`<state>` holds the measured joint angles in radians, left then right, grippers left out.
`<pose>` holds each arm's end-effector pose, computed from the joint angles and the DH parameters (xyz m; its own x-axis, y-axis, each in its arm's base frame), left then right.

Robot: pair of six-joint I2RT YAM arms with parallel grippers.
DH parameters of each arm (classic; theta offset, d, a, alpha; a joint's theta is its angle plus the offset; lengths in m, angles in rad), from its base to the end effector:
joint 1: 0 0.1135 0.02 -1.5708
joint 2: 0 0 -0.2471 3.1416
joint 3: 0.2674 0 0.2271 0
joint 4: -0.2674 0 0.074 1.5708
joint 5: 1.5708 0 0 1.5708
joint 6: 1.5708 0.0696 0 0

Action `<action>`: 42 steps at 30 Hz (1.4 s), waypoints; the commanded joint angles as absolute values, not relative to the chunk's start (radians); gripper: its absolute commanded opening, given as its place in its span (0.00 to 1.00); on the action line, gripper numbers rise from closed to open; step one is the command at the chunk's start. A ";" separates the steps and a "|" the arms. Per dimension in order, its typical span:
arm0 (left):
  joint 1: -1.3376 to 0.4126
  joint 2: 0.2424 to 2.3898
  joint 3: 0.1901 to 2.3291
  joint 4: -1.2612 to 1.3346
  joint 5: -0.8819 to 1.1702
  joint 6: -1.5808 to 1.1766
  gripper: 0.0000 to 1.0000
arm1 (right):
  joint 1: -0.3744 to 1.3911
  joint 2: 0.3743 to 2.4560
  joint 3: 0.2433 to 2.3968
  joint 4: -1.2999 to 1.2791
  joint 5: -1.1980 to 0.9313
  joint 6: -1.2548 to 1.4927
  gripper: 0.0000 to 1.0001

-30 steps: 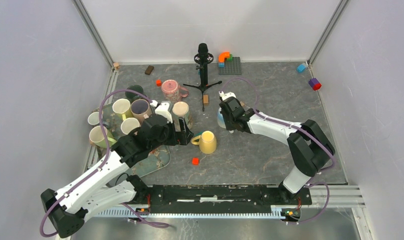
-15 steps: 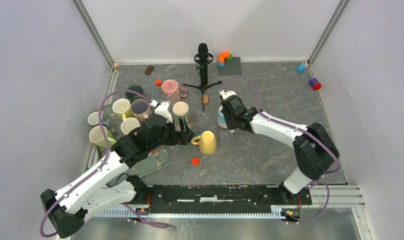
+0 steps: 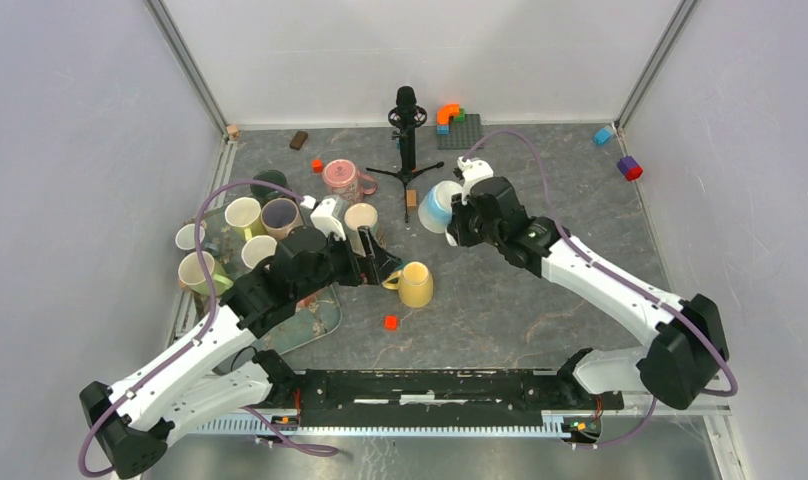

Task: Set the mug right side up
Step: Turn over the cup at the center of the board.

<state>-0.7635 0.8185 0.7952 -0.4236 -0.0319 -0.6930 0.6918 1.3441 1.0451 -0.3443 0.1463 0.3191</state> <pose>0.1467 -0.1374 0.2868 -0.6684 -0.2441 -0.7026 0.3163 0.7617 -0.5655 0.2419 0.1872 0.2614 -0.6084 -0.1010 -0.7872 -0.3690 0.9141 0.1680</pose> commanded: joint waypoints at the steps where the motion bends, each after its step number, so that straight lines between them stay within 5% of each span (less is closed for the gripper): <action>1: -0.765 0.818 0.787 -0.265 0.062 -0.751 1.00 | 0.691 1.253 1.094 -0.163 0.006 0.372 0.00; 26: -0.614 0.973 0.597 0.516 0.448 -1.111 0.98 | 0.692 1.159 0.994 0.255 -0.341 0.688 0.00; 42: -0.592 1.014 0.591 0.768 0.535 -1.272 0.67 | 0.690 1.203 0.948 0.517 -0.503 0.899 0.00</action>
<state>-0.5980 1.0088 0.5812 0.6601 0.4976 -1.2087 0.6918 1.2087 0.9409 0.3012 -0.4488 0.8322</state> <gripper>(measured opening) 0.725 0.221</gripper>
